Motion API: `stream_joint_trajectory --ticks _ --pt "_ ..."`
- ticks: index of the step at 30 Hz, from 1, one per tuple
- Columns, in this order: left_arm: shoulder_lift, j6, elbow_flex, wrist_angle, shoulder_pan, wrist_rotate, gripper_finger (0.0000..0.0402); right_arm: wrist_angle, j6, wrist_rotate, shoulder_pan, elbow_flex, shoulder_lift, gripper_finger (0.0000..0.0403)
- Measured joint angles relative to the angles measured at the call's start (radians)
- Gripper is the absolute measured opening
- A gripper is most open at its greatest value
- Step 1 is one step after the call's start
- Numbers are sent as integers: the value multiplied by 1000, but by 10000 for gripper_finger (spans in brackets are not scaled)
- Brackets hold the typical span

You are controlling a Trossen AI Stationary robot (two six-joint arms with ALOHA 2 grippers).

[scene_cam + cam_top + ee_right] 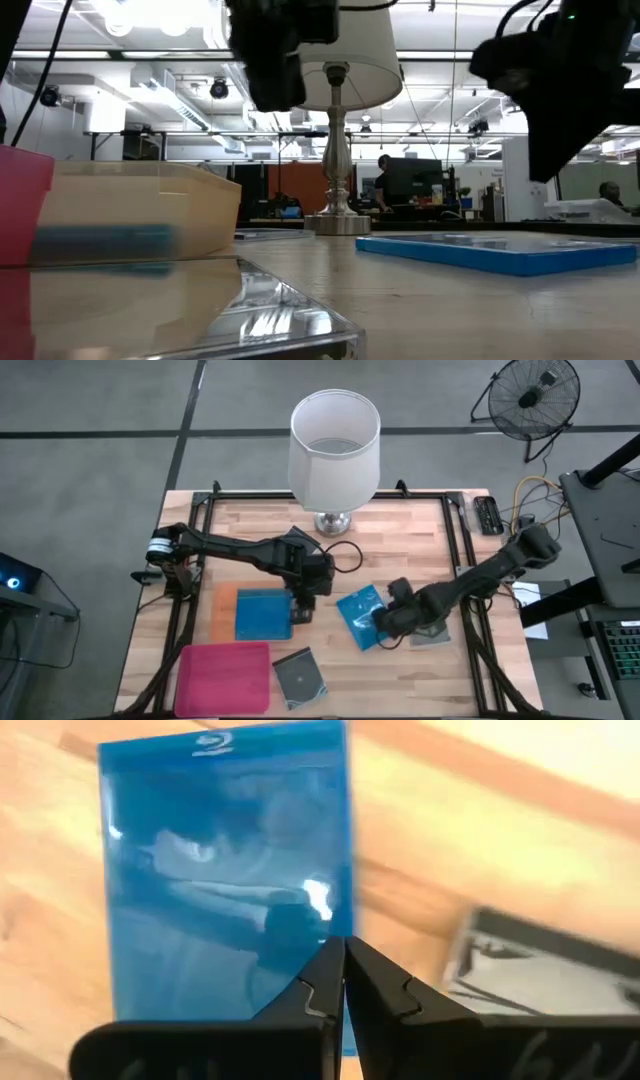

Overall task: Pick & place jewel cases by type
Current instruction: Put the blue cd case into the orange bin

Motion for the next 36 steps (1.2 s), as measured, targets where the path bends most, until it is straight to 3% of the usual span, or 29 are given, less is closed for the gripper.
stream_joint_trajectory --ticks 7,12,20,29,36 --pt "0 -257 0 204 -4 18 0 11 -121 -44 -30 -77 -170 9" --pt "0 -445 -51 381 -14 -19 0 17 -212 -143 -64 -139 -237 9" --pt "0 -926 -225 673 -76 -233 0 18 -514 -209 -123 -181 -263 9" --pt "0 -1363 -286 720 -153 -534 0 19 -746 -214 -137 -202 -265 9" --pt "3 -1409 -220 718 -167 -639 0 27 -770 -222 -136 -234 -266 9"
